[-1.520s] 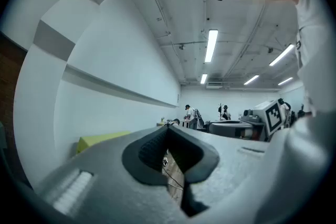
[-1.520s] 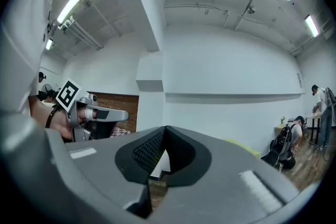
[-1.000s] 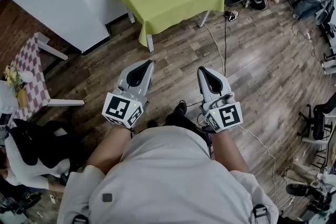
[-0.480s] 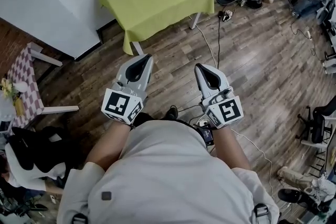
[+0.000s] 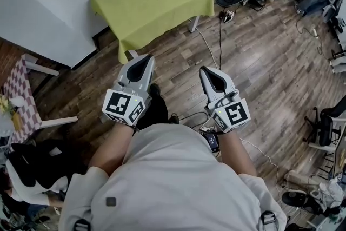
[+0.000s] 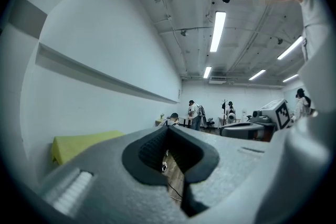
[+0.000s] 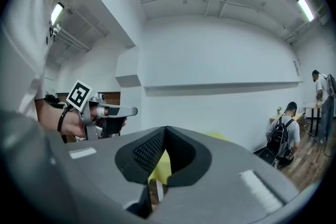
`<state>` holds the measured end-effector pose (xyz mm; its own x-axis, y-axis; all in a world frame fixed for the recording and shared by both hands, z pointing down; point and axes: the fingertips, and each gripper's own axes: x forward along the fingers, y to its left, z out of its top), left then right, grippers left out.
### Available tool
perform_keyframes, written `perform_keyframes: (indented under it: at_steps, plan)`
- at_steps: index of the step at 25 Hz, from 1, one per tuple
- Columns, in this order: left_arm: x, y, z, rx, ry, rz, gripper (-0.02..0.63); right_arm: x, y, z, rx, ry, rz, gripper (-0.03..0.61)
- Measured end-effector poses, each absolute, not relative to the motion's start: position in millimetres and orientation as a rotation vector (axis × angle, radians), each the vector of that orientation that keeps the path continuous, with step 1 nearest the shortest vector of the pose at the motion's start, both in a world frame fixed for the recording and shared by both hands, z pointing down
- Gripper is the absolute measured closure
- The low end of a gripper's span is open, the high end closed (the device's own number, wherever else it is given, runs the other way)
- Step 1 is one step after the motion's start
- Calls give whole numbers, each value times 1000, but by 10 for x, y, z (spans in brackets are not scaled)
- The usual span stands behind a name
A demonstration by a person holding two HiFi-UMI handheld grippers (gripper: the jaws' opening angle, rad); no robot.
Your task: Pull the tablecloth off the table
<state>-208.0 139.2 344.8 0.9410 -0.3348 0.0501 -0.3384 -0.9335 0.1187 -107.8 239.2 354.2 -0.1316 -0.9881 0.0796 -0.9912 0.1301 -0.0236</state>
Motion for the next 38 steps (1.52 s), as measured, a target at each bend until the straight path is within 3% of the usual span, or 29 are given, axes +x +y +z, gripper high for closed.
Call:
perform_keyframes:
  at_steps: [23,38]
  plan:
    - [-1203,-1252,3453,2984,-417,57,611,-217,-21,3472,2108,-2223,122,568]
    - [-911,-2283,3557,2925,-769,94,611,523,-1403,3552,1847,-2466,129,568]
